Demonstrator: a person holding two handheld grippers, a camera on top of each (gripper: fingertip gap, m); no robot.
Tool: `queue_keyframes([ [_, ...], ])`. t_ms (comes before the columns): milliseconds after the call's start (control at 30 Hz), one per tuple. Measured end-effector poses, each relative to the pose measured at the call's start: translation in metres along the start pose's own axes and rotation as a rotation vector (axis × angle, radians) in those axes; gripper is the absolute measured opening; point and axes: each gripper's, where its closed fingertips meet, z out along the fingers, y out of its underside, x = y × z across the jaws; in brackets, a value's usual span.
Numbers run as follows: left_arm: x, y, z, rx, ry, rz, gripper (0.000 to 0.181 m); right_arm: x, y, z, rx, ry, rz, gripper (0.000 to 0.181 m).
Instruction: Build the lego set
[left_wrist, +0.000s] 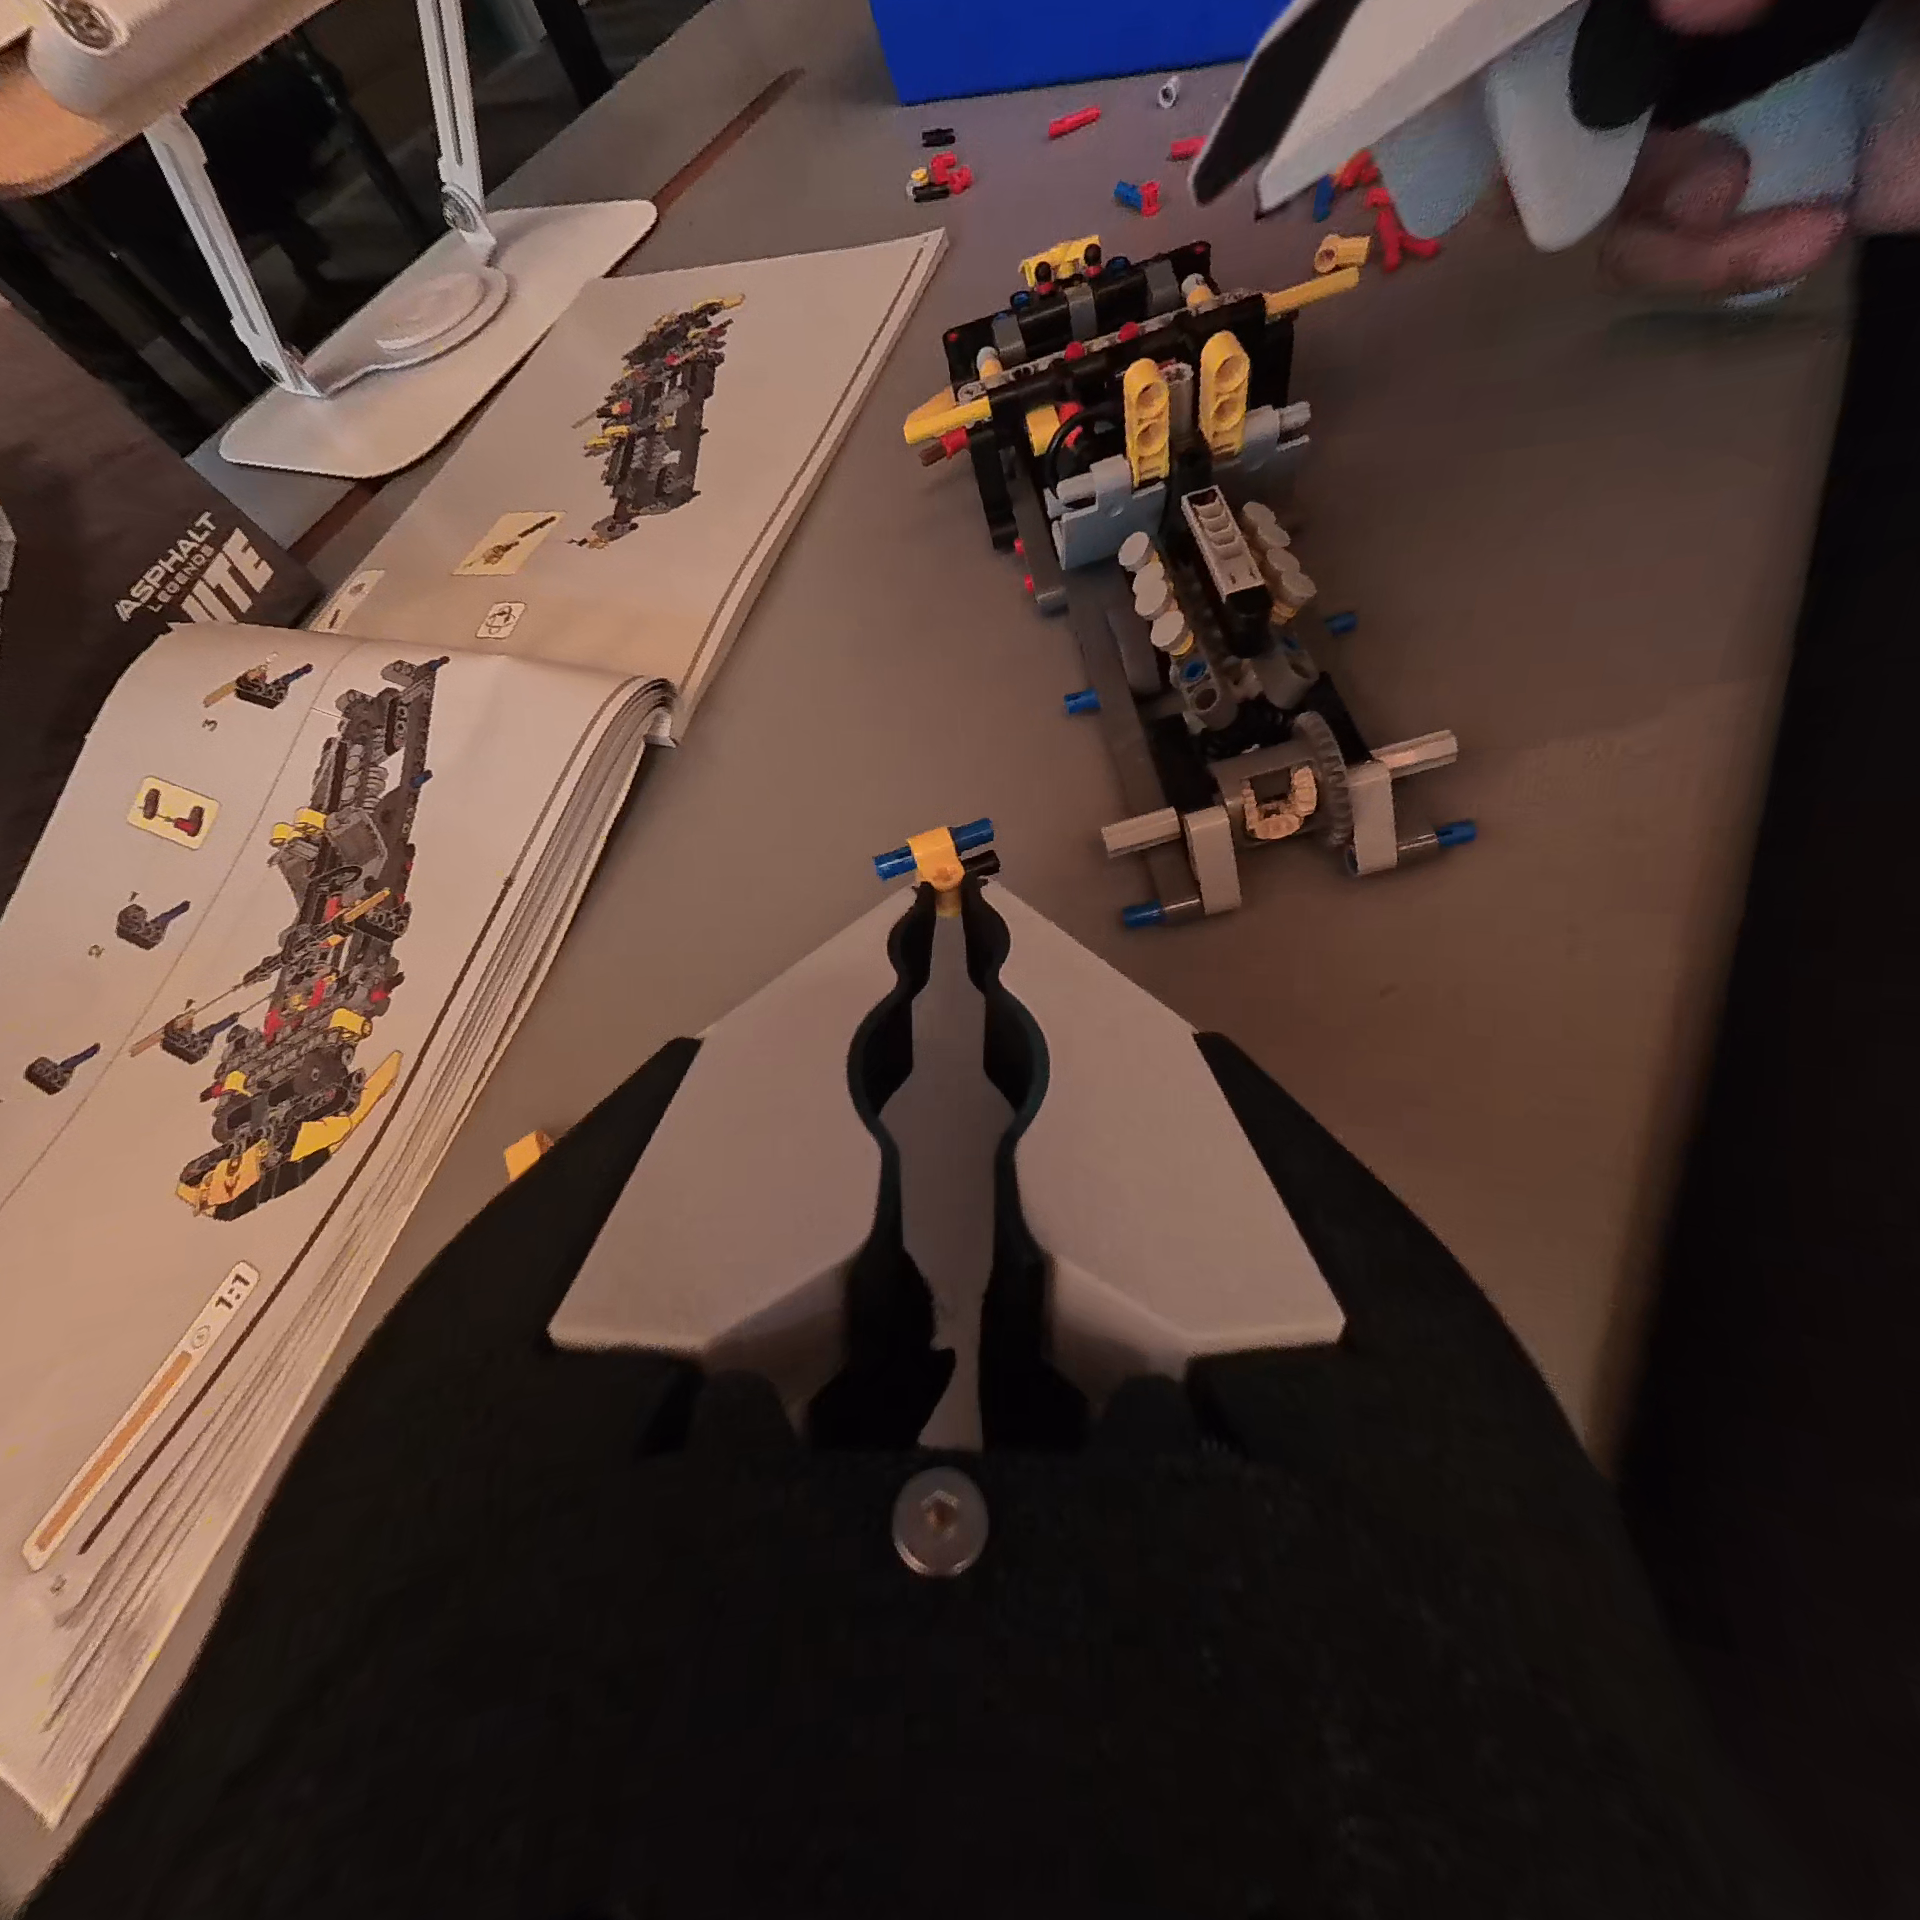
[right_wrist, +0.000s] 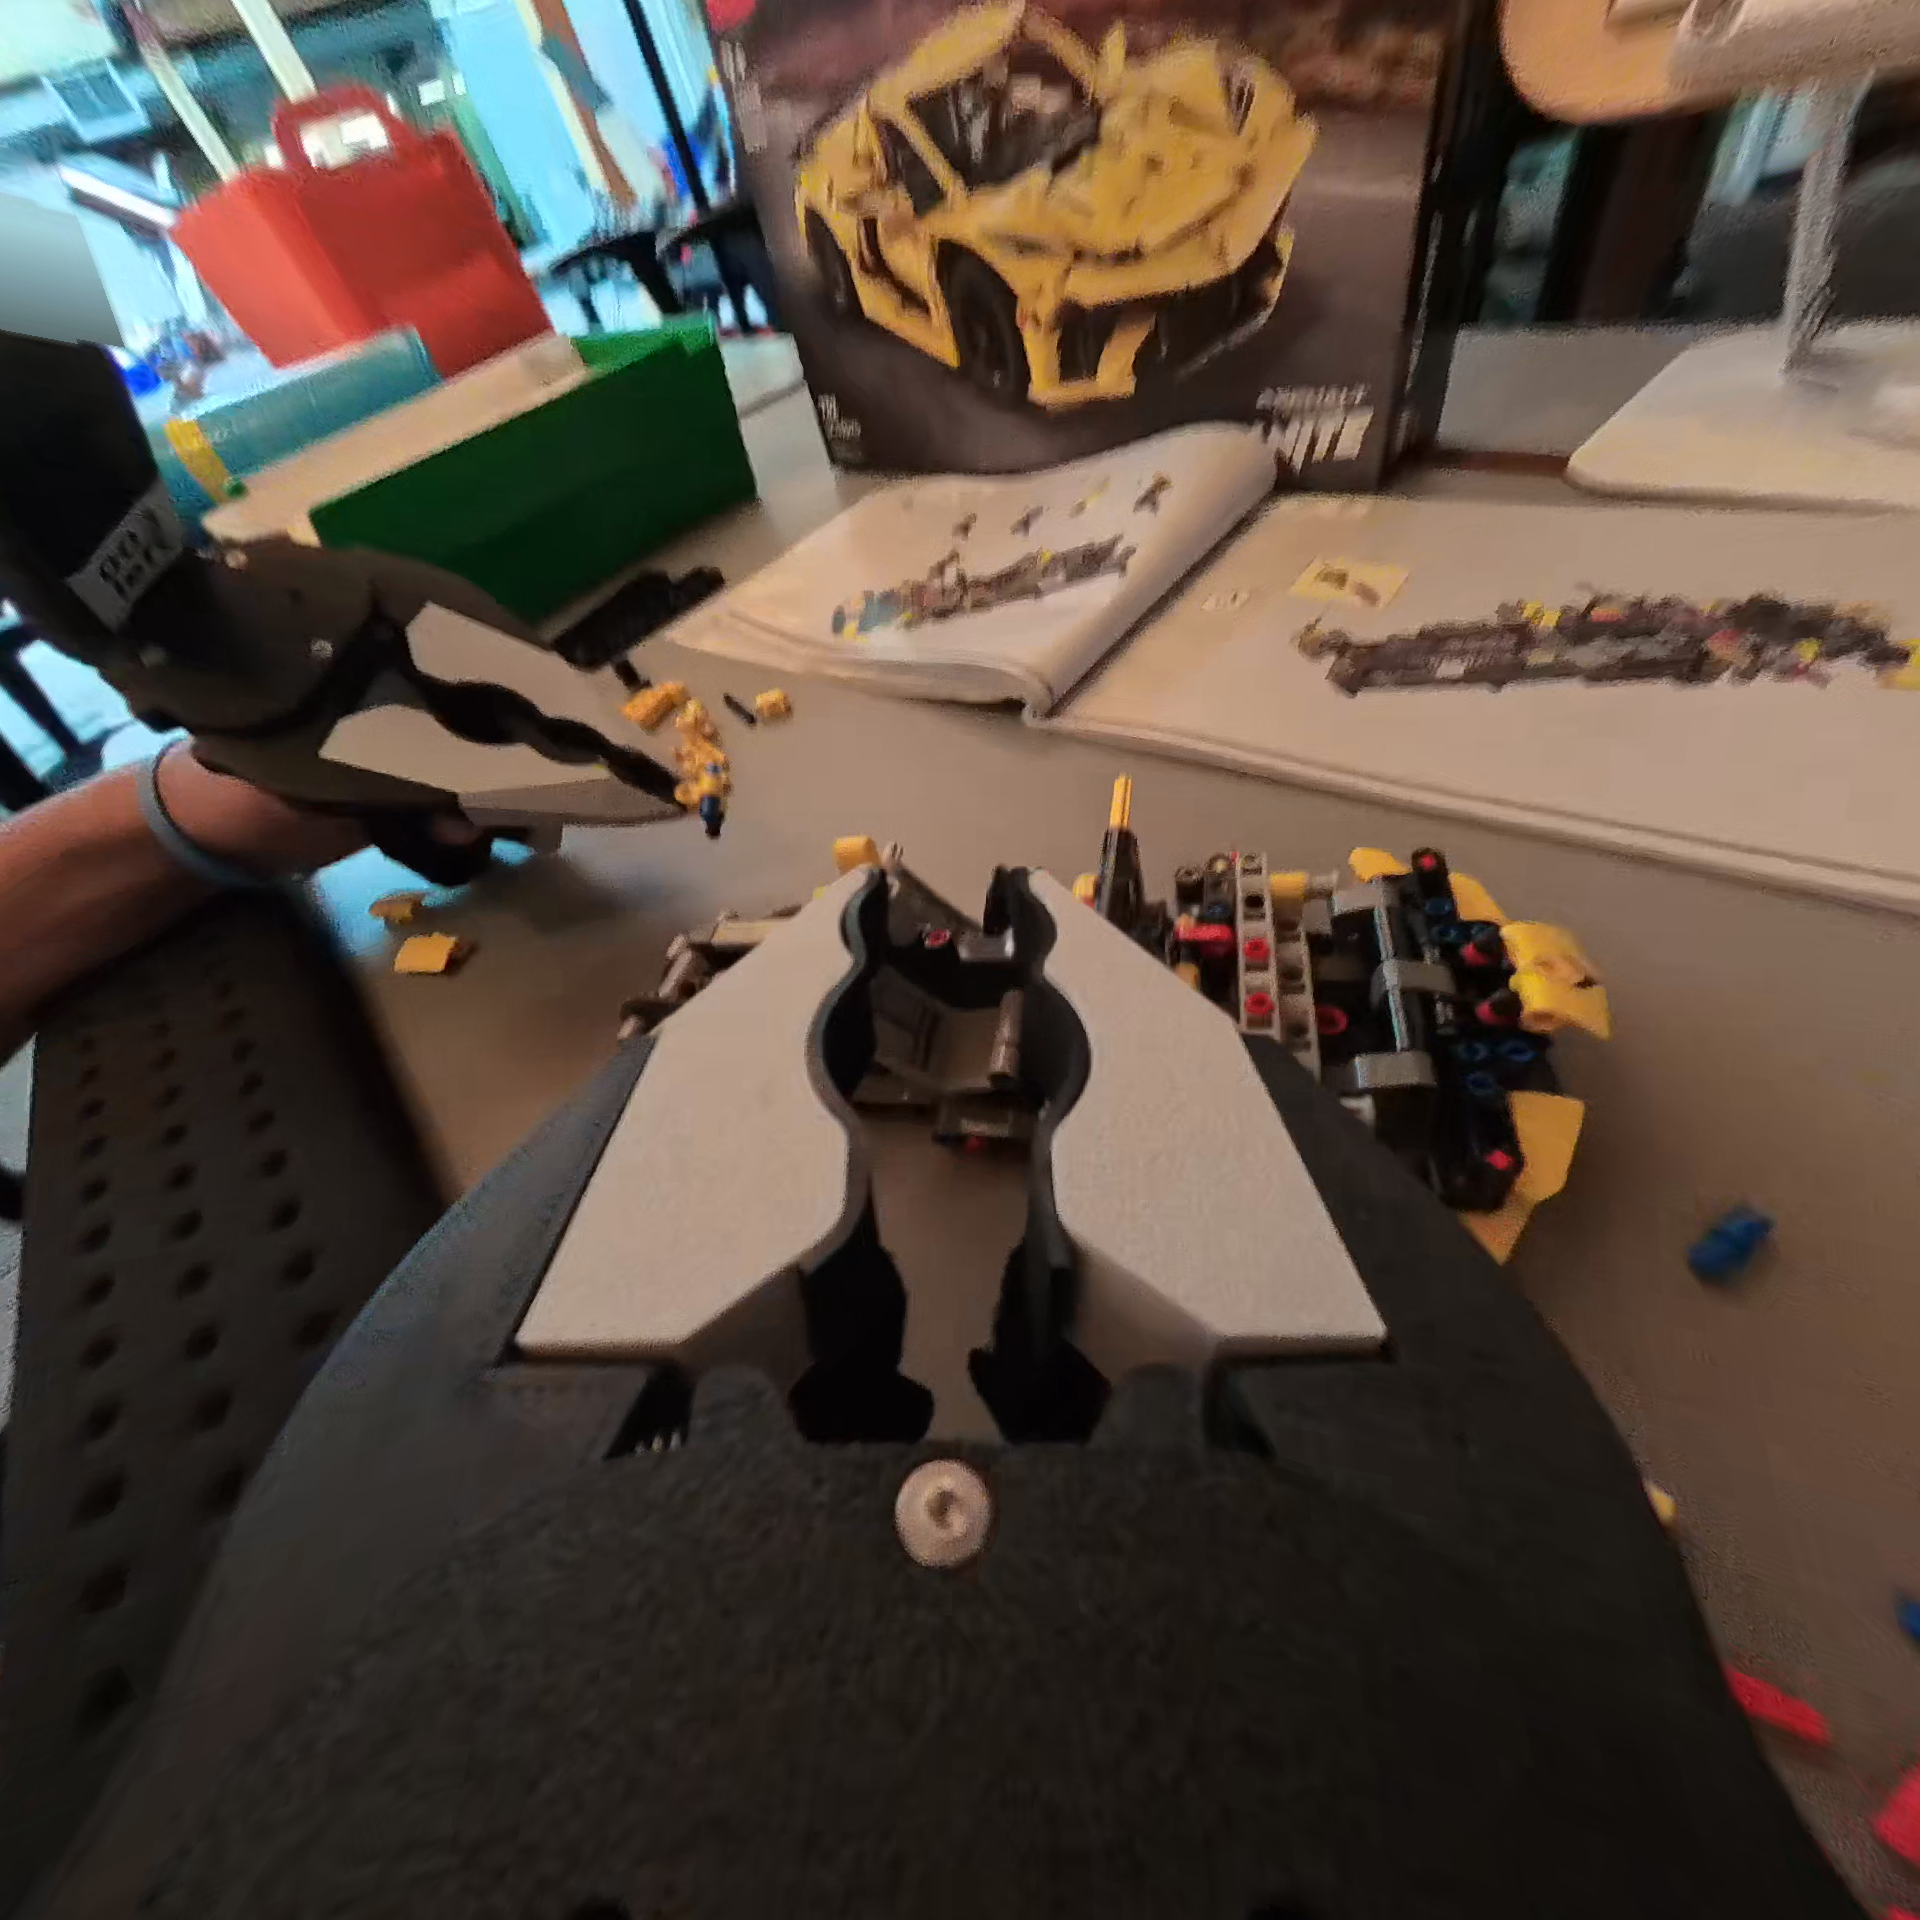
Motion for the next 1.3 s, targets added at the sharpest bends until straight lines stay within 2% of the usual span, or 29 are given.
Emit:
queue_keyframes([
  [33,0.0,0.0,0.0,0.003,-0.003,0.006,0.006,0.001,0.001,-0.002,-0.035,-0.005,0.003,0.022],
  [133,-0.005,-0.003,-0.001,0.021,-0.023,0.023,0.006,0.007,-0.011,-0.007,0.042,0.035,-0.033,0.014],
  [200,-0.008,-0.007,-0.002,0.039,-0.031,0.022,0.006,0.008,-0.008,-0.007,0.023,0.037,-0.048,0.013],
  [300,-0.009,-0.008,-0.004,0.05,-0.031,0.012,0.006,0.008,0.0,-0.002,-0.023,0.026,-0.041,0.013],
  [1300,0.002,-0.006,-0.004,0.035,-0.006,0.057,0.006,0.009,0.009,0.002,-0.07,0.036,-0.049,0.011],
])
